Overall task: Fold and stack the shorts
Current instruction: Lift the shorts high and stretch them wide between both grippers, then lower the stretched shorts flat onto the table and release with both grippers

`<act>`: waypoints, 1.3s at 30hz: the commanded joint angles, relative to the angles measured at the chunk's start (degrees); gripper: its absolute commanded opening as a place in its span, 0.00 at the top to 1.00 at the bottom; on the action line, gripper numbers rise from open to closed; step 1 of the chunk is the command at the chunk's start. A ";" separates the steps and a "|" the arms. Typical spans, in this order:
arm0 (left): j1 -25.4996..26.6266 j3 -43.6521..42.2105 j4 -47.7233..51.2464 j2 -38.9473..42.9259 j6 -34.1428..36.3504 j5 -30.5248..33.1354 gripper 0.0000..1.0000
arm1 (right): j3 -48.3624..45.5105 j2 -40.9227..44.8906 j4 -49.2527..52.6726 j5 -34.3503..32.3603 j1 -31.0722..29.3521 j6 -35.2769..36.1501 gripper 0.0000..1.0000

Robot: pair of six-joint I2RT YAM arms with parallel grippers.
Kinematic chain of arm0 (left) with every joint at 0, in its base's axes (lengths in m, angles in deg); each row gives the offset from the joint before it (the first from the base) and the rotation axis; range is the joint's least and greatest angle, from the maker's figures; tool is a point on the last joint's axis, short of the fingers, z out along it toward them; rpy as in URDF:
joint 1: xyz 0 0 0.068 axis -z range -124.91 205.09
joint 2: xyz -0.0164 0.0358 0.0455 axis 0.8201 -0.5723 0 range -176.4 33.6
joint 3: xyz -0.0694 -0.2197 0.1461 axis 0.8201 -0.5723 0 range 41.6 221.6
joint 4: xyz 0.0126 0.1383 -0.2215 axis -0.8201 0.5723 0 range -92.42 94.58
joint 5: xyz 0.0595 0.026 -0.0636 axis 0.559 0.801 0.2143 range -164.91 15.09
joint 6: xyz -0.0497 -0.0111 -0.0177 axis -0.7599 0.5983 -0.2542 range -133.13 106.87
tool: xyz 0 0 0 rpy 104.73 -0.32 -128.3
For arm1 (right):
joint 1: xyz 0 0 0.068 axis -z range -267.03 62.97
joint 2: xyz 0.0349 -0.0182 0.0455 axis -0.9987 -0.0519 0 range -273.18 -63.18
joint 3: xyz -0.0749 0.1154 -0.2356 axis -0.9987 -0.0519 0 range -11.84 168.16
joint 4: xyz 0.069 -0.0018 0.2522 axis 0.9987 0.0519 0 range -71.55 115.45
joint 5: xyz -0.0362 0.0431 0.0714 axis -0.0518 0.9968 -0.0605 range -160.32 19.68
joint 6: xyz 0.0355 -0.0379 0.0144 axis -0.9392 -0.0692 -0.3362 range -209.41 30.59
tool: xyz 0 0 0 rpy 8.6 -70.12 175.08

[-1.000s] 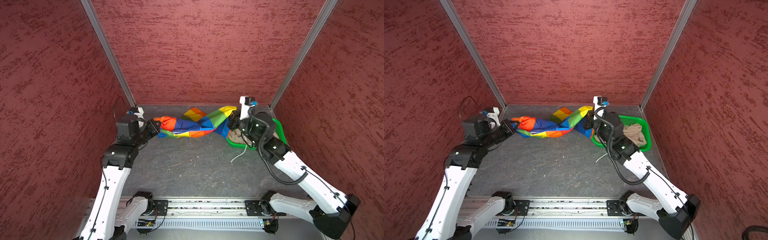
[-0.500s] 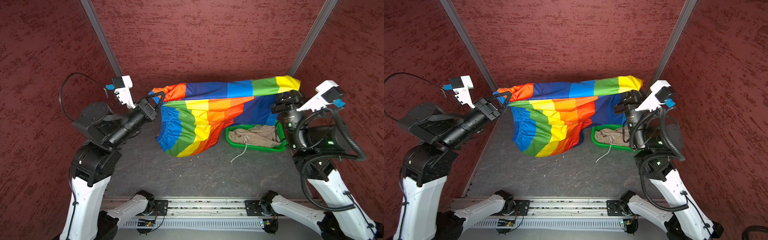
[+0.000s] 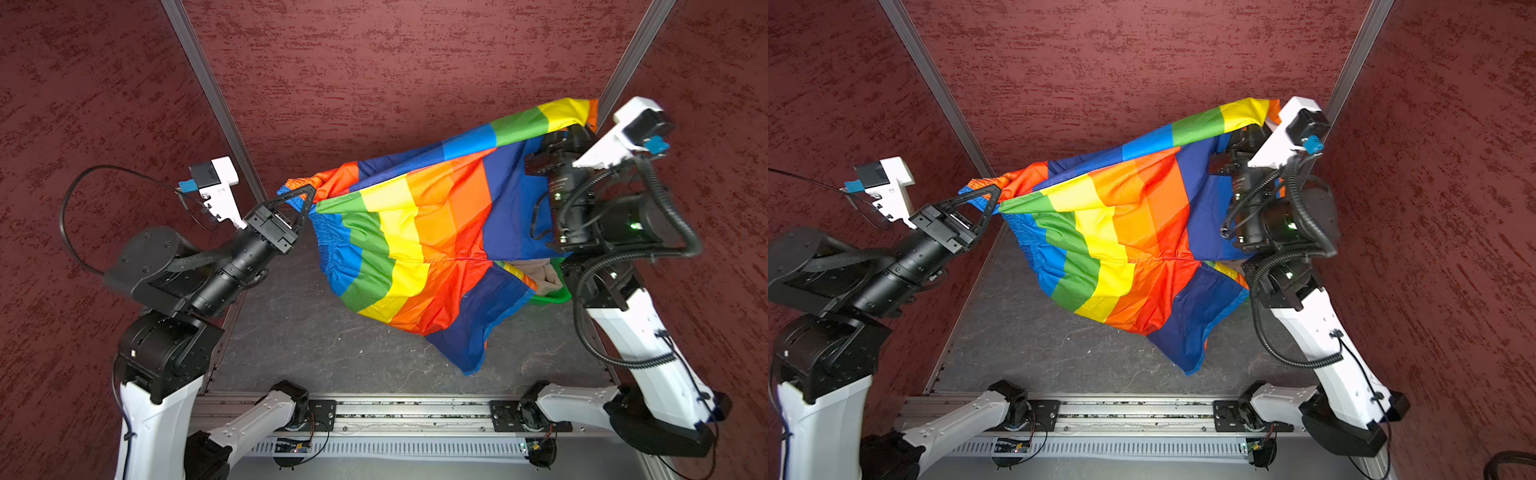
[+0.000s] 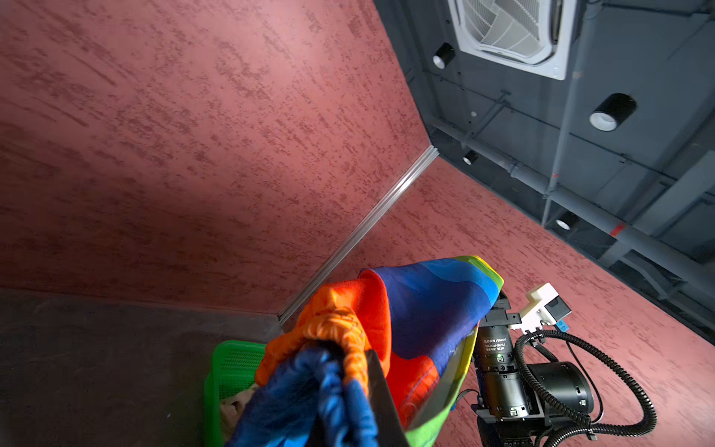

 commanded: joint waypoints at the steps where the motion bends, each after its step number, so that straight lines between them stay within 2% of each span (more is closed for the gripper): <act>1: -0.32 -2.94 1.83 2.30 -0.82 5.52 1.00 | -2.41 -3.33 0.83 -3.75 0.89 -2.24 1.00; 9: -0.37 -5.26 7.31 5.89 -2.49 6.64 1.00 | -9.85 1.11 -2.74 -1.49 3.34 -8.61 1.00; 14: -0.31 -4.25 6.34 4.45 -3.88 2.93 1.00 | -11.43 6.12 -1.26 -1.67 3.37 -8.75 1.00; 25: -0.22 9.32 5.02 -2.63 -5.71 -4.90 1.00 | -4.77 13.78 0.97 -3.23 3.34 -4.47 1.00; 32: -0.31 21.60 8.98 -6.17 -6.97 -5.03 1.00 | -0.94 17.14 -3.66 -3.50 3.36 -2.59 1.00; 36: -0.31 20.12 7.53 -3.89 -8.55 -3.55 1.00 | -0.37 17.21 -8.13 -4.11 3.36 -1.72 1.00; 39: -0.31 14.99 6.46 -0.48 -8.05 0.83 1.00 | 1.80 13.76 -7.35 -4.23 3.36 -1.52 1.00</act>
